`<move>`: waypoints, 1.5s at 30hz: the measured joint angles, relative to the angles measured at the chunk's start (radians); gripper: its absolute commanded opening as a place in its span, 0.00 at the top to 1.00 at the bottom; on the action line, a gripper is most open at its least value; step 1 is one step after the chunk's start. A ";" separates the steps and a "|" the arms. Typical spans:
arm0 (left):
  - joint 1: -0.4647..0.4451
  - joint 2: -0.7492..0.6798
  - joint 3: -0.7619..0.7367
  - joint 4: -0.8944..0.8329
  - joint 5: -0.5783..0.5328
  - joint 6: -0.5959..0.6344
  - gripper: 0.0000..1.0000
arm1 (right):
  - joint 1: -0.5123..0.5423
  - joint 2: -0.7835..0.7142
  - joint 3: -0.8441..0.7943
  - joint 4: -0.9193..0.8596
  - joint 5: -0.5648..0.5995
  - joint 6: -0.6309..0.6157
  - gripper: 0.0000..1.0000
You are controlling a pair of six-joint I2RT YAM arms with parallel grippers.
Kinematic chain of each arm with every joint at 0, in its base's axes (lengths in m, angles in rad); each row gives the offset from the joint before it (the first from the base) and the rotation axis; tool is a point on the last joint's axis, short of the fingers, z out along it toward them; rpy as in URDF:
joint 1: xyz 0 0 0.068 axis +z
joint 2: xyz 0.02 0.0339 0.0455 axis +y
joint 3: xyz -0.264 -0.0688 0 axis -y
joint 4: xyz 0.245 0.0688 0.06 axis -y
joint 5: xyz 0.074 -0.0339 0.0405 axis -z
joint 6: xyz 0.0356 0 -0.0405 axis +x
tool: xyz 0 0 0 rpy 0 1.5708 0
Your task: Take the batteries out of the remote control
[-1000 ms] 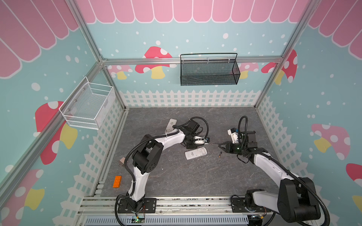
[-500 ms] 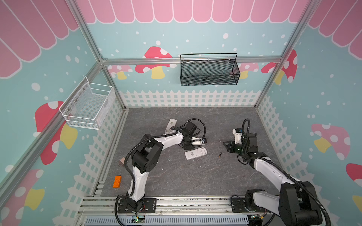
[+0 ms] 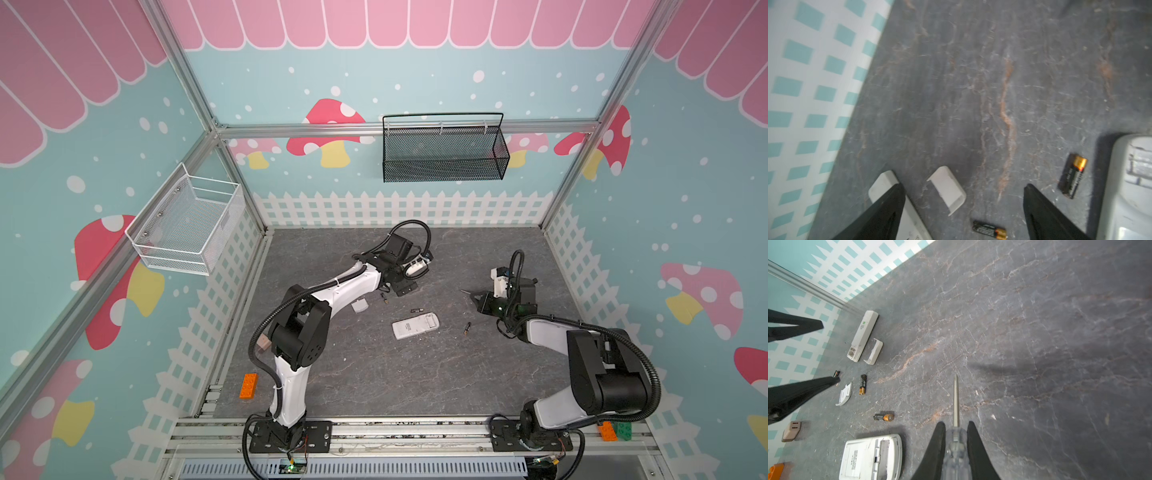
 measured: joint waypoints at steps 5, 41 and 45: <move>0.027 -0.080 -0.044 0.074 -0.064 -0.144 0.01 | 0.005 0.103 0.053 0.090 -0.004 0.020 0.90; 0.463 -0.410 -0.590 0.336 -0.024 -0.571 0.01 | 0.006 -0.070 0.096 0.113 0.198 -0.219 0.03; 0.517 -0.441 -0.674 0.391 0.009 -0.570 0.01 | 0.005 -0.155 0.063 0.117 0.298 -0.337 0.04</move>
